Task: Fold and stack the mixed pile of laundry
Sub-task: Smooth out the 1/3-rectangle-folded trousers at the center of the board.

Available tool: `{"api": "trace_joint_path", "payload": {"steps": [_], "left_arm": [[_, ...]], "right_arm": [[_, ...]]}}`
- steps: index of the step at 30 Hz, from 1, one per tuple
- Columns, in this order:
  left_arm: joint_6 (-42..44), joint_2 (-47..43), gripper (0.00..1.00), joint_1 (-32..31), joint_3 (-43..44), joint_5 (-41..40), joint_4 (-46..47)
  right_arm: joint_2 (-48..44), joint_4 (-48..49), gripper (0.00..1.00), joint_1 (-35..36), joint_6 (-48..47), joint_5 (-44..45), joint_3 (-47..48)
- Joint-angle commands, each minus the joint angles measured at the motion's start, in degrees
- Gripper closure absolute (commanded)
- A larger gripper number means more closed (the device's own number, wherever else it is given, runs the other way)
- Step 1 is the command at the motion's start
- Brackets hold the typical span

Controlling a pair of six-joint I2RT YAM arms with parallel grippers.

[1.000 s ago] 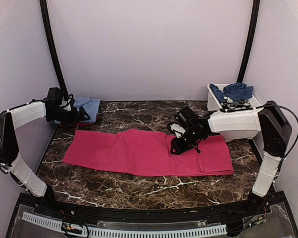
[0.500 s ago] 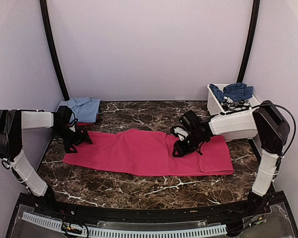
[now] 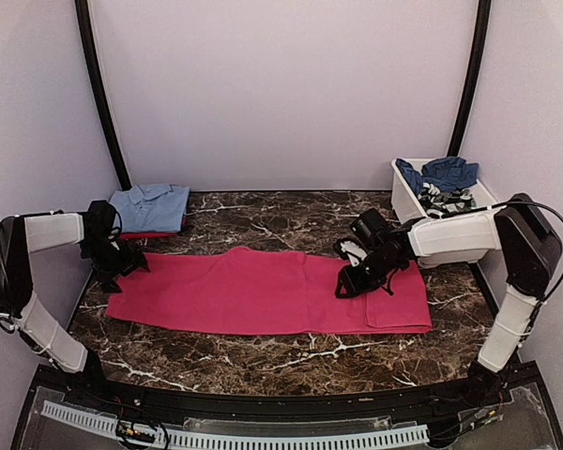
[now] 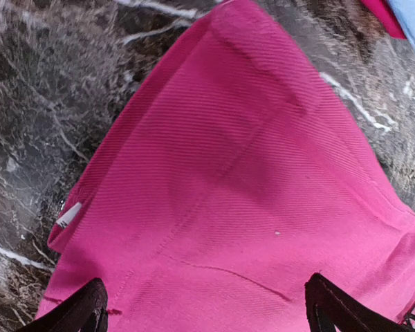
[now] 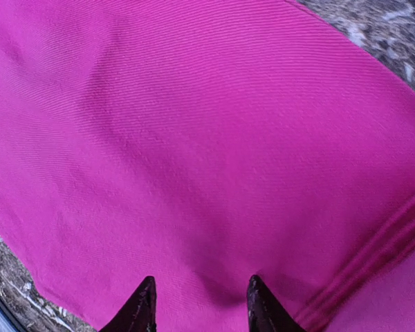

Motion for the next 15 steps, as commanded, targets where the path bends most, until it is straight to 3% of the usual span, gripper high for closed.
{"api": "trace_joint_path", "payload": {"steps": [1,5,15], "left_arm": [[3.85,-5.79,0.01,-5.47,5.26,-6.4,-6.16],[4.53,-7.47,0.01,-6.48,8.62,-7.52,-7.14],[4.25,-7.18,0.01,-6.56,9.95,-10.86,-6.54]], "right_arm": [[-8.44,-7.7,0.53,-0.32,2.42,2.61,2.27],[-11.78,-14.57,0.38,-0.31,4.64,8.7,4.62],[-2.23,-19.56,0.4,-0.48,9.09,16.06,6.56]]}}
